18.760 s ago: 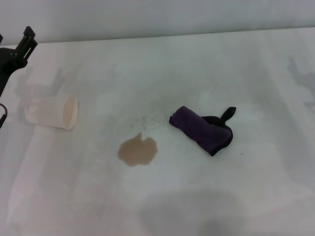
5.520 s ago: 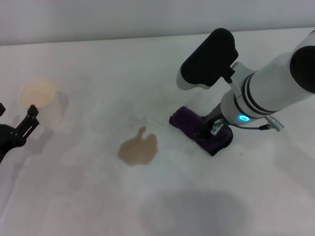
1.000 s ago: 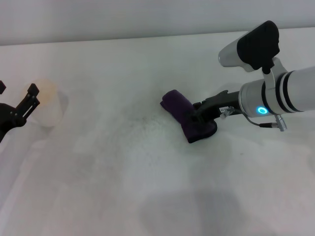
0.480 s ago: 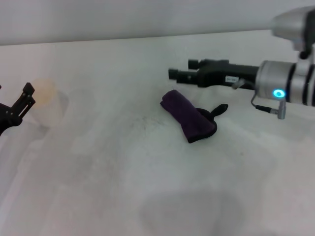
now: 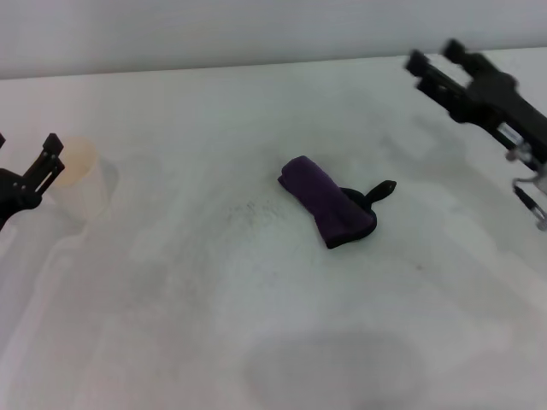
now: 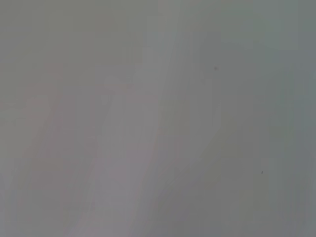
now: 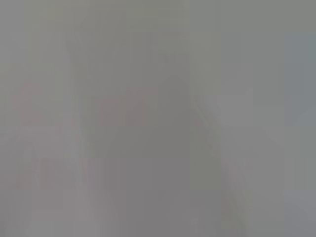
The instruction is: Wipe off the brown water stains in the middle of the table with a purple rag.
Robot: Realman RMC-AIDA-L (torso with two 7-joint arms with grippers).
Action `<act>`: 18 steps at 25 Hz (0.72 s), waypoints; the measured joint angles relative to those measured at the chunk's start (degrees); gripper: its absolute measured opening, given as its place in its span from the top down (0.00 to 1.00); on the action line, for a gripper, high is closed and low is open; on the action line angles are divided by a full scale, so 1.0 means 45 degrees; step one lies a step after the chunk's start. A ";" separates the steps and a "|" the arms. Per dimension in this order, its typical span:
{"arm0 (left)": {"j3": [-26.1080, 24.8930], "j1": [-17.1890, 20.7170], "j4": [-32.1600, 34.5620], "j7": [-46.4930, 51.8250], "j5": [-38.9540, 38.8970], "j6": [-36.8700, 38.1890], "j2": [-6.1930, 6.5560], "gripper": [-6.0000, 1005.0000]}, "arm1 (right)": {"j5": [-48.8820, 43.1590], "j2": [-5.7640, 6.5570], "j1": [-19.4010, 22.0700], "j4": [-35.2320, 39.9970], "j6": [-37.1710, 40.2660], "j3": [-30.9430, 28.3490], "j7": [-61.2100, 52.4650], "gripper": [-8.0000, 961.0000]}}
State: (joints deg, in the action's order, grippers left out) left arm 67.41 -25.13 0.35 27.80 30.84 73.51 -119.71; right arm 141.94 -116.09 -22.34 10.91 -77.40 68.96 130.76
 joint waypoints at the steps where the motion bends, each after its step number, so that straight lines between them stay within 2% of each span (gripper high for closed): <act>1: 0.0000 0.0000 0.0003 -0.0023 -0.0070 0.0031 -0.0003 0.12 | 0.0406 -0.0015 0.0004 -0.0540 0.0021 -0.0161 0.1035 0.09; 4: 0.0001 0.0029 0.0015 -0.0033 -0.0465 0.0170 -0.0043 0.12 | 0.0838 -0.0030 -0.0029 -0.1851 0.0109 -0.1140 0.3242 0.09; 7: 0.0000 0.0113 -0.0063 -0.0034 -0.0926 0.0329 -0.0087 0.12 | 0.0820 -0.0031 0.0056 -0.2394 -0.0192 -0.1939 0.3870 0.09; 18: 0.0049 0.0182 -0.0287 0.0014 -0.1074 0.0246 -0.0098 0.12 | 0.0820 -0.0022 0.0259 -0.2464 -0.0986 -0.2071 0.3957 0.09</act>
State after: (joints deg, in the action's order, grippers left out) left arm 67.63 -24.31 -0.94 27.87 26.00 74.62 -120.15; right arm 145.63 -116.19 -21.17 -0.18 -81.83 59.65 148.57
